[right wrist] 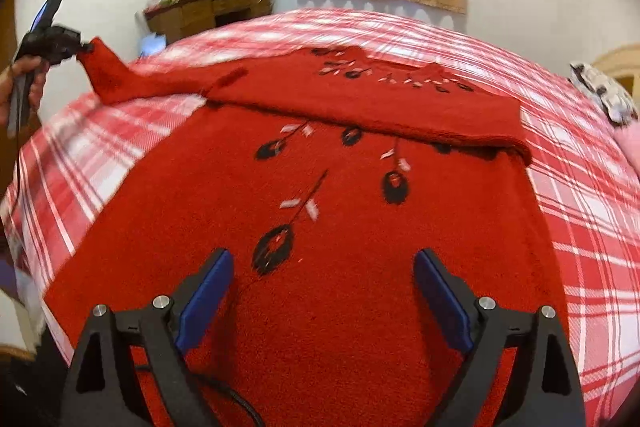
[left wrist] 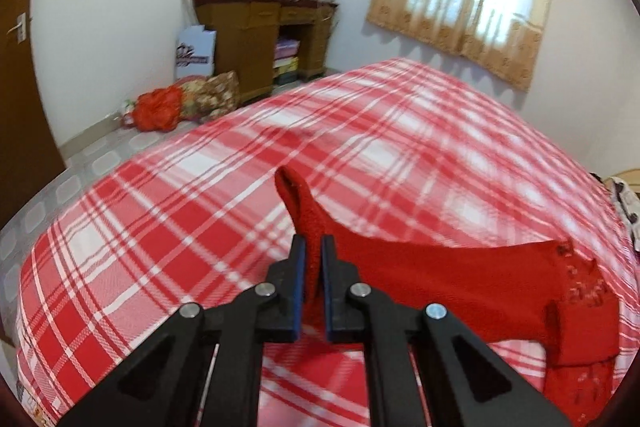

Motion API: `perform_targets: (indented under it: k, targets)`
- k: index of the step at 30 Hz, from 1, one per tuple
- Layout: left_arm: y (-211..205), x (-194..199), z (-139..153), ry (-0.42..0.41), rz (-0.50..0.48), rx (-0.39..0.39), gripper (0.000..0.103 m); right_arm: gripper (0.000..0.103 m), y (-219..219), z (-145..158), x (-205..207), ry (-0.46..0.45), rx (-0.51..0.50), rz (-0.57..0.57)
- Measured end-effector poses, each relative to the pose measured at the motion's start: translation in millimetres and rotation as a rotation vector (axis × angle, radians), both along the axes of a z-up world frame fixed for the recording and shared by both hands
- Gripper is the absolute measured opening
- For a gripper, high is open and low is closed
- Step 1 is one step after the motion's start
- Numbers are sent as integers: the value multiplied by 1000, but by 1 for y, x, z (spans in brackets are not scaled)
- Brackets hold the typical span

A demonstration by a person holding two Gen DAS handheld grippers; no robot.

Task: Fold small clothes
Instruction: 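Lift the held sleeve up with the left gripper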

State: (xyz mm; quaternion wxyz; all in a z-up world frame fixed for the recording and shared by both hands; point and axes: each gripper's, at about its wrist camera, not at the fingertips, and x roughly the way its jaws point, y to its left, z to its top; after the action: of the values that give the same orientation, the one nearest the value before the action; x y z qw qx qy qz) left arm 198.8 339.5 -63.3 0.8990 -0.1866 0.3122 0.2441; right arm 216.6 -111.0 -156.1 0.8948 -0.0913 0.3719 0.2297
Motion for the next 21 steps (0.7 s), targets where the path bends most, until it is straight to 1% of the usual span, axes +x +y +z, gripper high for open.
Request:
perform_targets:
  k: [2,5,13,19,21]
  targets:
    - [-13,2,14,-23,-29,0,8,92,-4,7,0,-2,24,-13]
    - [-30,7,31,-47,-68,-14,7,92,-7,13,-2,-28,24,-19]
    - [-73,26,66,-89,-153,-107,7,92,-11,12,1,-28,23,-32]
    - [-113,45,106,-143,-234,-91,7,92,-16,14,3,-29,23,-47]
    - [-124,50,114,-155,-254,-89,7,92,-15,14,3,-29,24,-47]
